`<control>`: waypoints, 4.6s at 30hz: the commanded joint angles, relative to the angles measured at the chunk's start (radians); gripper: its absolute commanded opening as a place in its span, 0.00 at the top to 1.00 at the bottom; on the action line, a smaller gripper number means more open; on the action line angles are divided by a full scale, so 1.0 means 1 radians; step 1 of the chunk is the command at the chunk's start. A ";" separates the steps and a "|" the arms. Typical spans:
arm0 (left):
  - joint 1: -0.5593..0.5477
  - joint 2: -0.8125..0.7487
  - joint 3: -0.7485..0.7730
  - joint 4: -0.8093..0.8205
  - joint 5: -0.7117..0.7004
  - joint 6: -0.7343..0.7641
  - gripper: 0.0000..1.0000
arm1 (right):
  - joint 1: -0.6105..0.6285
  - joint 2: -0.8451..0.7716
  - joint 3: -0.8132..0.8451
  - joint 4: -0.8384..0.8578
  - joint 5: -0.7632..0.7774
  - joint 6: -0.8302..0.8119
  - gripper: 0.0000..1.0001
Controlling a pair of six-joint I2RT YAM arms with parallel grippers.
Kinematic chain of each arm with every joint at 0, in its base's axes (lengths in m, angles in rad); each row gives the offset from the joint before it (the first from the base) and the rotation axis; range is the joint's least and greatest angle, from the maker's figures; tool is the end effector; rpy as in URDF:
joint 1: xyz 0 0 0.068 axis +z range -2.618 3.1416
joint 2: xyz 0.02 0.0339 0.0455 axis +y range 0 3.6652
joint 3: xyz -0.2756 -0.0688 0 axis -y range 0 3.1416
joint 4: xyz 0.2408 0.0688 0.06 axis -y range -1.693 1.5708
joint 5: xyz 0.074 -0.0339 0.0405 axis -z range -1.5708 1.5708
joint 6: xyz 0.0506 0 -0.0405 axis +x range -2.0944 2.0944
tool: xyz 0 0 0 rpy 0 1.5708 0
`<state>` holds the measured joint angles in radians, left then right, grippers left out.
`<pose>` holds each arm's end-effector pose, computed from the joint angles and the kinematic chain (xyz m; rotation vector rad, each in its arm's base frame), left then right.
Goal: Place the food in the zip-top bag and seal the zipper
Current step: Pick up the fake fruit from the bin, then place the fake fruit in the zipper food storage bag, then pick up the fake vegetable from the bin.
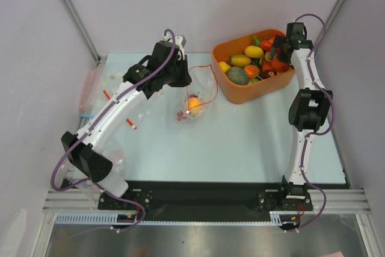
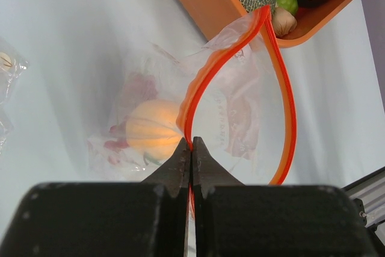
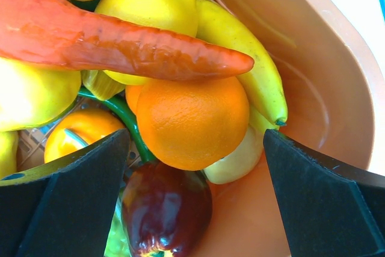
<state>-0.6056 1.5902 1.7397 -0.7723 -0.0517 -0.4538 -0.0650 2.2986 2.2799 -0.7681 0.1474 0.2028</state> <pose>0.2939 -0.2003 0.4116 0.1405 2.2403 -0.5317 0.5312 -0.0420 0.2869 0.3845 2.3176 -0.1061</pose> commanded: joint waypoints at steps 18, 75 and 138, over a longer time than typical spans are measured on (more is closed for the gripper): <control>0.004 -0.007 0.038 0.021 -0.022 0.021 1.00 | 0.008 0.087 0.033 0.010 0.107 -0.014 0.01; -0.034 0.059 0.239 -0.076 0.098 -0.016 1.00 | 0.662 -0.943 -0.777 0.432 -0.362 0.032 0.35; -0.048 0.024 0.236 -0.084 0.119 -0.036 1.00 | 0.340 -0.785 -0.596 0.076 -0.115 0.144 0.00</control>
<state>-0.6479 1.6642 1.9247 -0.8795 0.0799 -0.5049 0.2836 1.4899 1.6051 -0.6712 -0.0025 0.3271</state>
